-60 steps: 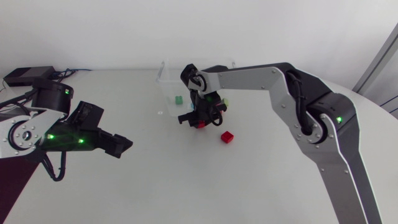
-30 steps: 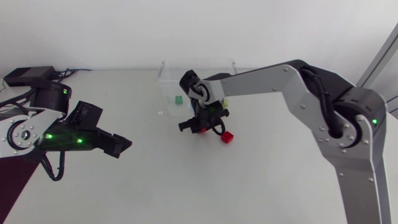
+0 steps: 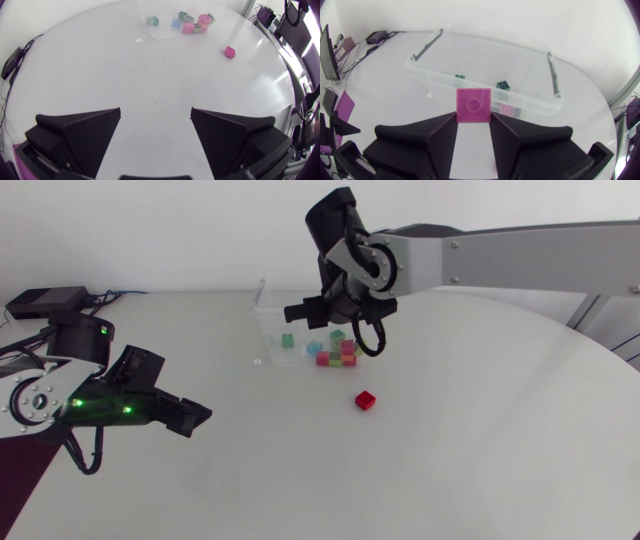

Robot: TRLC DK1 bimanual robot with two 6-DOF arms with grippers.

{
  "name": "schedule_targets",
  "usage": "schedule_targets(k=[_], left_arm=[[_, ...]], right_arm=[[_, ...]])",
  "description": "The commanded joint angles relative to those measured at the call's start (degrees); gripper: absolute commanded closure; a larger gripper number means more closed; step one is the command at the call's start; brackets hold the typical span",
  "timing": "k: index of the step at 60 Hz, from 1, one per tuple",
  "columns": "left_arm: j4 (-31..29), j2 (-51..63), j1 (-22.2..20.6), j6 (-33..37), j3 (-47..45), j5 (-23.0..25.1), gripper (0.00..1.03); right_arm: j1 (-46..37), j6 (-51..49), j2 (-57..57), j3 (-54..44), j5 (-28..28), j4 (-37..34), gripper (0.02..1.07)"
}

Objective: Pick up the duplo bricks and place them in the container

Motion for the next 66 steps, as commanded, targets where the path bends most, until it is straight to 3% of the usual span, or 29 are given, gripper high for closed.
schedule_targets(k=[1, 18, 28, 34, 40, 59, 66], left_arm=[[0.04, -1.31, -0.65, 0.43, -1.75, 0.55, 0.05], [-0.49, -4.56, -1.27, 0.43, -2.63, 0.37, 0.05], [-1.28, -6.93, -1.27, 0.52, -3.25, 0.11, 0.05], [-2.07, -7.9, -1.27, 0.52, -3.42, 0.02, 0.05], [-3.13, -9.92, -1.0, 0.7, -3.77, -0.06, 0.05], [-4.09, -12.91, -0.39, 1.31, -5.36, -0.06, 0.05], [-4.18, -13.88, -1.27, 1.14, -6.06, -0.06, 0.05]], right_arm=[[-0.67, 0.31, -0.85, -2.0, 1.3, 2.21, 0.79], [-4.19, -1.8, 4.33, 3.1, 1.48, 8.1, 0.77], [-5.07, -2.41, 10.84, 9.95, 1.48, 5.99, 0.41], [-5.33, -2.41, 14.61, 15.58, 1.39, 0.46, 0.07], [-5.86, -2.15, 11.71, 13.12, 0.42, -0.42, 0.07], [-6.3, -7.95, -13.69, -13.69, -5.2, 6.96, 0.07], [-6.12, -9.36, -21.95, -23.27, -10.3, 6.52, 0.07]])
